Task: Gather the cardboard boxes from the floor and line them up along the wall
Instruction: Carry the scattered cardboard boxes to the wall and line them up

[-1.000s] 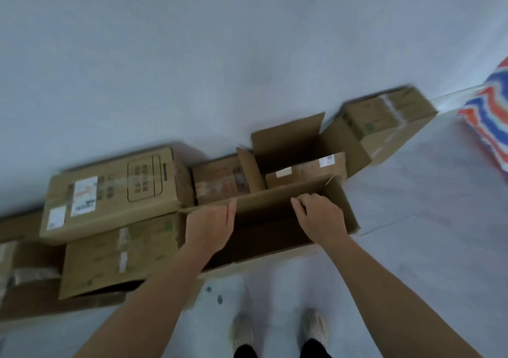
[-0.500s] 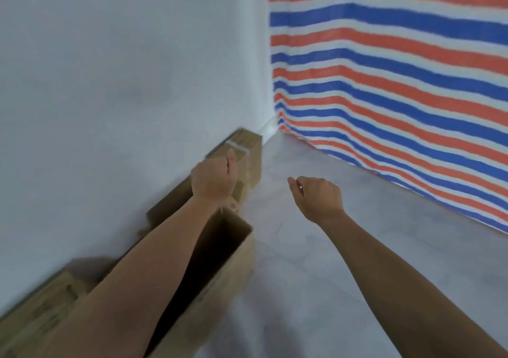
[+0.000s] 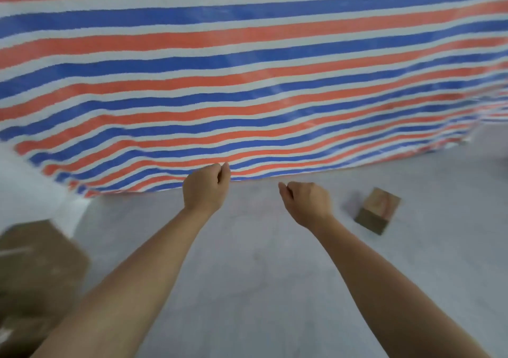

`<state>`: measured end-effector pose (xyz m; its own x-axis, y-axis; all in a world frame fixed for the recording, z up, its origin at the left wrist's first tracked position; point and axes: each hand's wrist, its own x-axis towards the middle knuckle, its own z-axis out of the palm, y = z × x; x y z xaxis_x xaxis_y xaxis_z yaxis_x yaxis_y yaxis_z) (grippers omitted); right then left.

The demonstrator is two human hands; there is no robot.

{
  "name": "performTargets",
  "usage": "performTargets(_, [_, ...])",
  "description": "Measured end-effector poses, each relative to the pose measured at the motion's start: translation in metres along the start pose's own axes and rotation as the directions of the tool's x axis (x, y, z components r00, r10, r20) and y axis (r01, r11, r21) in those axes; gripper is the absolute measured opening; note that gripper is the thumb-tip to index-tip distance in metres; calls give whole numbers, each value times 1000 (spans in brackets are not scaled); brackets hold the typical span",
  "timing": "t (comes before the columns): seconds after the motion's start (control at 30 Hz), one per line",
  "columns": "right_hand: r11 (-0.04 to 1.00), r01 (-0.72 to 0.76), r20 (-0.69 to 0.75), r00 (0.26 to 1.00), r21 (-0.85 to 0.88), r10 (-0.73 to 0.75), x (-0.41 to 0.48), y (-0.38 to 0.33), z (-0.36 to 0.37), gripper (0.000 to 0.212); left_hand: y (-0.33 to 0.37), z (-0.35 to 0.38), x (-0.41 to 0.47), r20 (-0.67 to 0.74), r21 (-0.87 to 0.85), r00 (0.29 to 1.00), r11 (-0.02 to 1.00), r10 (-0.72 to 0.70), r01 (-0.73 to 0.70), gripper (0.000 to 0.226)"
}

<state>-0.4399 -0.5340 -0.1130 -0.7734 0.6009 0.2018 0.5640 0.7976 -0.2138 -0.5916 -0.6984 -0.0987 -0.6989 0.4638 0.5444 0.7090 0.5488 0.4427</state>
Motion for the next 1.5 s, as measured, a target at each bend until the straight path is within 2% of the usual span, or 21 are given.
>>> performTargets(0.1, [985,-172,-81,982,17,173,-8,112,-20,49,100,76,9,128,-114,989,991,78,-64,32])
performTargets(0.23, [932,-360,-82,929,30,361,-21,237,-40,49,211,156,15,204,-261,943,943,262,-206,34])
performTargets(0.27, [911,-411,-69,908,38,413,-22,264,-44,51,232,176,17,207,-319,939,926,275,-201,36])
performTargets(0.37, [844,-536,-94,839,28,536,-23,343,-45,54,295,234,22,269,-395,922,905,277,-156,62])
performTargets(0.43, [800,-600,-99,795,16,598,-15,401,-43,53,340,284,31,303,-431,896,885,323,-174,62])
performTargets(0.57, [768,-635,-98,772,-76,629,22,489,-48,46,411,374,69,360,-437,862,881,357,-182,57])
performTargets(0.73, [730,-635,-50,762,-252,646,68,591,-66,25,507,473,122,478,-446,760,867,440,-221,60])
performTargets(1.0, [522,-837,-122,543,-168,831,71,779,-92,21,696,616,135,533,-508,624,806,572,-305,62])
performTargets(1.13, [444,-885,-134,461,-141,877,63,893,-95,20,795,693,116,538,-480,559,775,630,-411,54])
performTargets(1.23, [423,-900,-122,435,-108,892,65,975,-106,19,864,739,112,537,-490,548,766,641,-415,54])
performTargets(1.3, [401,-915,-122,405,-50,906,68,1038,-123,21,919,767,112,531,-490,566,773,631,-402,54])
performTargets(1.5, [380,-925,-114,376,11,920,89,1187,-171,31,1052,832,129,488,-512,610,771,625,-380,55])
